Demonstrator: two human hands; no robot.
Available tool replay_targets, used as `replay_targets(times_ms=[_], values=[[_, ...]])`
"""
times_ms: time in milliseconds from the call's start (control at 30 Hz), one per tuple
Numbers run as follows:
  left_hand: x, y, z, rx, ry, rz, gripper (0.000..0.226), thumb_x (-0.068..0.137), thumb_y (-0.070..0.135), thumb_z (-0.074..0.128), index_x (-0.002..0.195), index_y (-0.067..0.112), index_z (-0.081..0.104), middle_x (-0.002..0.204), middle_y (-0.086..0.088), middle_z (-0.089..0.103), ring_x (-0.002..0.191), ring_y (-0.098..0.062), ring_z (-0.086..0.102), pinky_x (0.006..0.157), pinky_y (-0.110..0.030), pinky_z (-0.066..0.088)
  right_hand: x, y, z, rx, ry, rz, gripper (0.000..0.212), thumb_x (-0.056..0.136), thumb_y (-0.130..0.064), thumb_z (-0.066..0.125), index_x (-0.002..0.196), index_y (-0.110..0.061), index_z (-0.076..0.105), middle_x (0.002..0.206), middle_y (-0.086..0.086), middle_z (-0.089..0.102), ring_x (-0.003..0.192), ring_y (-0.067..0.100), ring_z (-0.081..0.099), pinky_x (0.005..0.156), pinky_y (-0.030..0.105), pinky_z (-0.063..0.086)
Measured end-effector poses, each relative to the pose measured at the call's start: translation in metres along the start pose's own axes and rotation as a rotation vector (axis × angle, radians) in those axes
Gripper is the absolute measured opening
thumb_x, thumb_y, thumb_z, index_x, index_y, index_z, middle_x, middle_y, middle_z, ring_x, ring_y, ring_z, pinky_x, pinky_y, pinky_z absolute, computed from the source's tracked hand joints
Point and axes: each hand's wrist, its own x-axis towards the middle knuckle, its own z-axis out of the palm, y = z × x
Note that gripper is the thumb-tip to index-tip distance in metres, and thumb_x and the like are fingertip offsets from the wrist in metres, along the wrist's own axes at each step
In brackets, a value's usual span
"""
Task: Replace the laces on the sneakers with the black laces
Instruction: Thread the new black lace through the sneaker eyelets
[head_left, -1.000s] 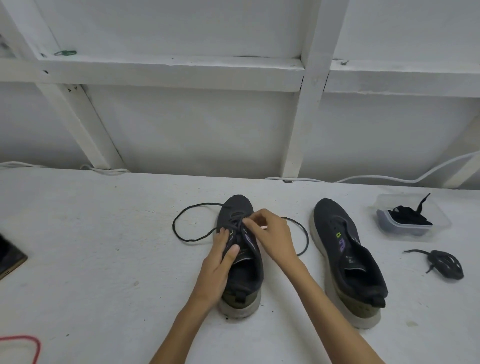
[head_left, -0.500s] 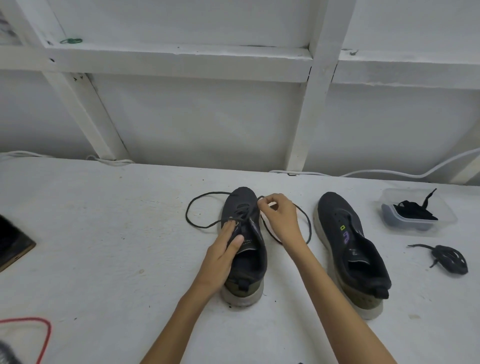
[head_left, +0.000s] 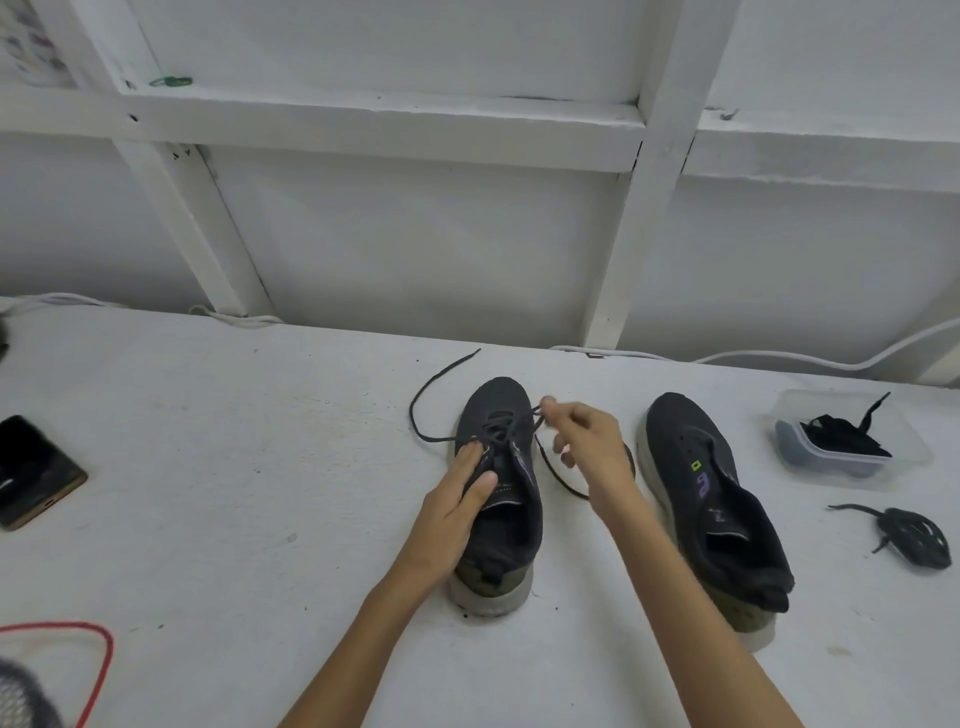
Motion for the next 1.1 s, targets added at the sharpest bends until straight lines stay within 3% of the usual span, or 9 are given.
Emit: replay_targets(times_ms=[67, 167, 233, 333, 533, 633, 833, 1000, 1100], values=[[0.001, 0.000, 0.000, 0.005, 0.001, 0.002, 0.050, 0.100, 0.034, 0.045, 0.148, 0.028, 0.032, 0.142, 0.019, 0.038, 0.132, 0.002, 0.034, 0.104, -0.009, 0.028, -0.012, 0.009, 0.009, -0.084, -0.106, -0.019, 0.010, 0.085, -0.025, 0.075, 0.078, -0.018, 0.071, 0.066, -0.008, 0.065, 0.052, 0.003, 0.052, 0.049, 0.013, 0.040], [0.000, -0.001, 0.001, -0.001, 0.002, 0.004, 0.052, 0.100, 0.036, 0.045, 0.149, 0.027, 0.032, 0.146, 0.017, 0.037, 0.134, 0.000, 0.034, 0.108, -0.012, 0.029, -0.008, 0.014, 0.008, -0.154, -0.066, -0.086, 0.011, 0.083, -0.016, 0.075, 0.074, -0.011, 0.072, 0.068, 0.001, 0.069, 0.051, 0.005, 0.054, 0.049, 0.018, 0.041], [0.000, -0.002, 0.000, -0.010, 0.005, -0.001, 0.053, 0.100, 0.035, 0.045, 0.151, 0.027, 0.030, 0.148, 0.019, 0.033, 0.136, 0.003, 0.030, 0.109, -0.012, 0.026, 0.003, 0.007, -0.003, 0.006, 0.066, -0.051, 0.013, 0.088, -0.014, 0.070, 0.077, -0.006, 0.068, 0.067, 0.002, 0.062, 0.047, 0.009, 0.048, 0.045, 0.020, 0.034], [0.001, -0.003, 0.002, -0.015, 0.011, -0.002, 0.050, 0.101, 0.031, 0.045, 0.149, 0.028, 0.031, 0.144, 0.022, 0.034, 0.132, 0.005, 0.030, 0.096, 0.004, 0.025, 0.014, -0.004, -0.021, 0.284, 0.184, 0.035, 0.011, 0.094, -0.017, 0.064, 0.090, -0.007, 0.066, 0.076, 0.001, 0.059, 0.047, 0.009, 0.045, 0.044, 0.020, 0.031], [0.003, -0.006, 0.002, -0.030, 0.027, -0.006, 0.049, 0.100, 0.032, 0.047, 0.147, 0.030, 0.035, 0.145, 0.020, 0.038, 0.133, 0.004, 0.035, 0.103, -0.004, 0.030, -0.016, 0.016, 0.007, 0.022, -0.137, 0.086, 0.010, 0.082, -0.018, 0.076, 0.080, -0.008, 0.073, 0.069, 0.011, 0.060, 0.045, 0.011, 0.042, 0.046, 0.021, 0.033], [0.001, -0.003, 0.003, -0.023, 0.027, -0.007, 0.045, 0.101, 0.030, 0.046, 0.144, 0.034, 0.034, 0.137, 0.026, 0.038, 0.122, 0.011, 0.040, 0.092, 0.004, 0.031, -0.010, 0.014, 0.009, 0.014, -0.066, -0.009, 0.016, 0.082, -0.013, 0.076, 0.074, -0.001, 0.071, 0.065, 0.015, 0.060, 0.044, 0.011, 0.041, 0.046, 0.021, 0.035], [-0.001, -0.003, 0.002, -0.037, 0.028, -0.006, 0.048, 0.101, 0.028, 0.045, 0.148, 0.028, 0.032, 0.139, 0.025, 0.033, 0.125, 0.010, 0.032, 0.086, 0.010, 0.026, 0.008, -0.002, -0.006, 0.324, 0.293, 0.034, 0.018, 0.093, -0.019, 0.066, 0.078, -0.009, 0.062, 0.069, -0.003, 0.056, 0.046, 0.008, 0.033, 0.046, 0.021, 0.027], [-0.001, 0.000, 0.003, -0.022, 0.031, 0.008, 0.046, 0.102, 0.027, 0.044, 0.147, 0.028, 0.033, 0.133, 0.026, 0.038, 0.116, 0.014, 0.039, 0.083, 0.008, 0.030, -0.021, 0.001, 0.014, 0.022, -0.091, 0.048, 0.014, 0.084, -0.019, 0.075, 0.081, -0.005, 0.071, 0.056, -0.010, 0.060, 0.042, 0.000, 0.043, 0.044, 0.013, 0.032], [-0.001, 0.000, 0.003, -0.024, 0.029, 0.009, 0.048, 0.101, 0.028, 0.044, 0.147, 0.028, 0.032, 0.137, 0.023, 0.036, 0.124, 0.008, 0.036, 0.086, 0.008, 0.030, -0.015, -0.004, 0.011, 0.033, -0.030, -0.028, 0.007, 0.081, -0.008, 0.077, 0.075, -0.006, 0.072, 0.058, -0.008, 0.065, 0.043, -0.002, 0.051, 0.046, 0.008, 0.038]])
